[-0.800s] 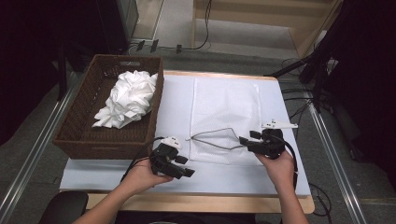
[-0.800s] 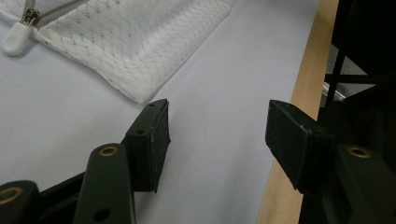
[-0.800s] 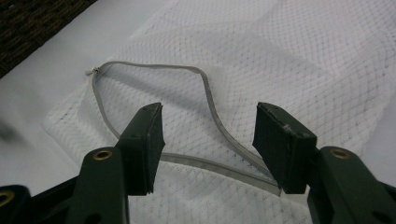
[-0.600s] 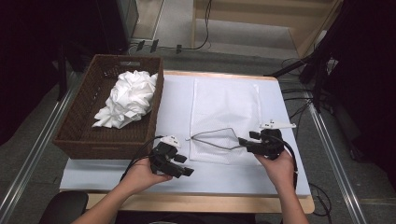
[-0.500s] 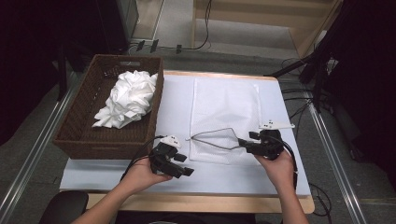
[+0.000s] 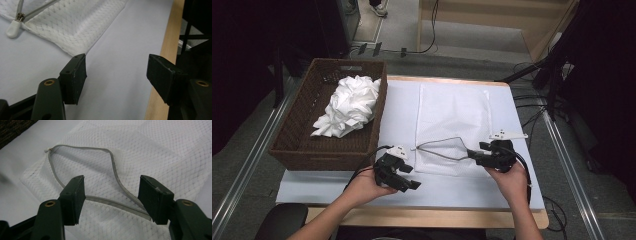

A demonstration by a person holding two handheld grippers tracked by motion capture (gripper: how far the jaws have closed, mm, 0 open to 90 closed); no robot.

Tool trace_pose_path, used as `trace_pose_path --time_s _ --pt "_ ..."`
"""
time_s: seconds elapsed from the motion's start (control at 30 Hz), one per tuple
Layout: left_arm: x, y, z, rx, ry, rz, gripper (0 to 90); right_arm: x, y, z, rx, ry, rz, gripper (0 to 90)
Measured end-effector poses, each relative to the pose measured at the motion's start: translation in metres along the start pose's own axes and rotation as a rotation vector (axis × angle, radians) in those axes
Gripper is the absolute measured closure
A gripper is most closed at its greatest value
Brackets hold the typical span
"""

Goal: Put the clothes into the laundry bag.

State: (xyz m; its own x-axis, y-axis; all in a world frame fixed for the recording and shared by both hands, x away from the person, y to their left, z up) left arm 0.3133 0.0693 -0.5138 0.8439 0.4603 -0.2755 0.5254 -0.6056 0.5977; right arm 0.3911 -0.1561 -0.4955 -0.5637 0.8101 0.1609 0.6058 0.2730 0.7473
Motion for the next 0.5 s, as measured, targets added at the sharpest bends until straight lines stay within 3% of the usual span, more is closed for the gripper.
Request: trace_pose_path --time_s 0.5 --pt "0.001 -0.0014 0.0001 0.008 -0.008 -0.003 33.1 -0.0001 -0.0001 0.0002 -0.002 0.001 -0.002 38.8"
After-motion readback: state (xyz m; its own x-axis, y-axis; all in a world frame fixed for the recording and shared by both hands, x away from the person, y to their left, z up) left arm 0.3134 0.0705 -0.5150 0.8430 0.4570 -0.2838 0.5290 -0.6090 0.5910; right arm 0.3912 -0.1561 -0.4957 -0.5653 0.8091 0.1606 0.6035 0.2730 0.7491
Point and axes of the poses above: each handheld gripper's, and its own axes: z roughly forward along the jaws, y roughly out of its top, x roughly to its left, the point moved 10 cm from there along z, roughly forward along the jaws, and after that the axes turned 1 degree about -z, right-handed, at the moved point
